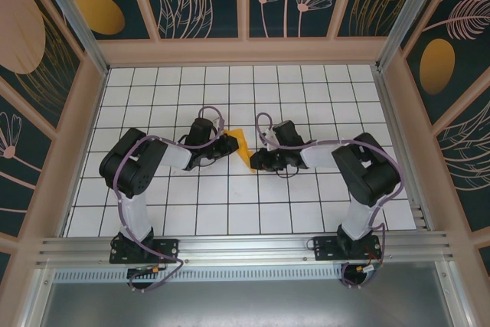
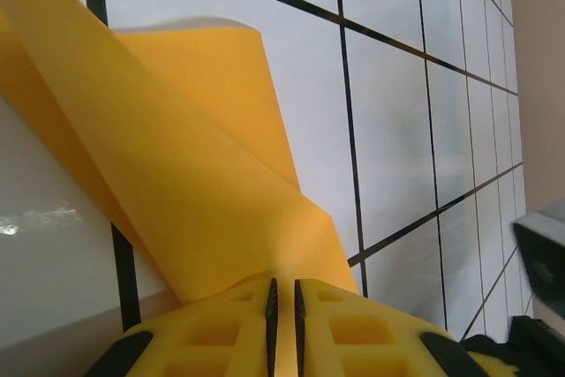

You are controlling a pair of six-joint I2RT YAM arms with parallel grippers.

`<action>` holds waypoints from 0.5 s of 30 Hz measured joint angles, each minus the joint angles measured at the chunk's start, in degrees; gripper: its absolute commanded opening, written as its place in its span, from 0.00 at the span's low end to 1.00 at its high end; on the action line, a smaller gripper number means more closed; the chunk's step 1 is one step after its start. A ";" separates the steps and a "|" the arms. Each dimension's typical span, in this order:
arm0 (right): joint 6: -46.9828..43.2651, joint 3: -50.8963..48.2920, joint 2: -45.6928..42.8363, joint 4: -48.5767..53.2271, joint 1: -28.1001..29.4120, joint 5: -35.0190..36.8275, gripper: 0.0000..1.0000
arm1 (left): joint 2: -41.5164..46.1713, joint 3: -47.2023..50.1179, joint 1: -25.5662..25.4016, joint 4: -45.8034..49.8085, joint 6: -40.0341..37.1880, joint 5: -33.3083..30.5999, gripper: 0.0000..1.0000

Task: Fold a paper plane with a square sheet of paper (pick it up from the middle)
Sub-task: Fold the wing for the fifth time at the center of the table.

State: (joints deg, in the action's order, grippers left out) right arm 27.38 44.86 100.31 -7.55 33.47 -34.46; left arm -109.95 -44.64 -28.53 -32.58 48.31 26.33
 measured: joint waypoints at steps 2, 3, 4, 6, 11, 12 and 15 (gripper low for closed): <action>-0.04 -0.02 -2.75 0.37 -0.02 1.77 0.28 | 0.00 0.00 0.00 0.02 0.00 0.00 0.18; -0.04 0.00 -3.74 0.28 -0.07 2.19 0.27 | 0.00 0.00 0.00 0.02 0.00 0.00 0.18; -0.09 0.02 -4.74 0.22 -0.07 2.69 0.26 | 0.00 0.00 0.00 0.02 0.00 0.00 0.18; -0.15 0.42 -5.27 0.24 0.00 2.97 0.22 | 0.00 0.00 0.00 0.02 0.00 0.00 0.18; -0.52 3.96 -2.01 0.55 1.57 2.86 0.17 | 0.00 0.00 0.00 0.02 0.00 0.02 0.18; -0.52 4.74 -1.20 0.57 1.86 2.75 0.16 | 0.00 0.00 0.00 0.02 0.00 0.02 0.18; -0.57 6.97 1.68 0.55 2.45 2.40 0.16 | 0.00 0.00 0.00 0.02 0.00 0.02 0.18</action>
State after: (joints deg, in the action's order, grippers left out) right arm 26.81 51.83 102.00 -7.01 35.92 -32.05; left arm -109.95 -44.64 -28.53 -32.56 48.31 26.35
